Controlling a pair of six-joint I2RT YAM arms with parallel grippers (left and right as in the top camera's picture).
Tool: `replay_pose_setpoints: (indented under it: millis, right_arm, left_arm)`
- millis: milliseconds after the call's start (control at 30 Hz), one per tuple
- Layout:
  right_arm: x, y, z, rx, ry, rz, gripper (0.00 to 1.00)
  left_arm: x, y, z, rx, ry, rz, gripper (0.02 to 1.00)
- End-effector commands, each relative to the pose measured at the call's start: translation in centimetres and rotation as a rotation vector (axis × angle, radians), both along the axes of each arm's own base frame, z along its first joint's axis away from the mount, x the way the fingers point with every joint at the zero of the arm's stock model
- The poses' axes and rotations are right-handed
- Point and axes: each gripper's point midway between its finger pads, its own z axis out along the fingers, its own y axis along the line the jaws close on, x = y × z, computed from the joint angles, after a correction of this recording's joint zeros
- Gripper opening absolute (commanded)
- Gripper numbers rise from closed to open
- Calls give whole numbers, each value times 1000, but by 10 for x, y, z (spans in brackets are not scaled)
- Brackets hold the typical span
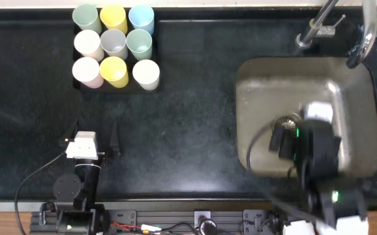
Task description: Store Cups
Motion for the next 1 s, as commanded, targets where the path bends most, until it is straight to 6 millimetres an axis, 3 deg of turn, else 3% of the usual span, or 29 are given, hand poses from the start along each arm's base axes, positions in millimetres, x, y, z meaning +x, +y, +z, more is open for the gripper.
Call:
replay_pose_setpoints:
  millis: [33,200,333,467,633,1000]
  right_arm:
    - [-11,-5,-13,25,-144,-21,996]
    - [-2,-3,0,74,-419,-20,998]
    - [5,-2,24,109,-625,-21,998]
    - [6,-9,41,115,-732,-53,996]
    - [6,-33,33,75,-761,-162,998]
    - [27,-34,13,86,-886,-162,998]
  left_arm:
    - [0,3,0,22,-4,10,1000]
    - [0,3,0,22,-5,10,1000]
    - [0,3,0,22,-5,10,1000]
    - [0,3,0,22,-4,10,1000]
    - [0,3,0,22,-5,10,1000]
    - [0,3,0,22,-4,10,1000]
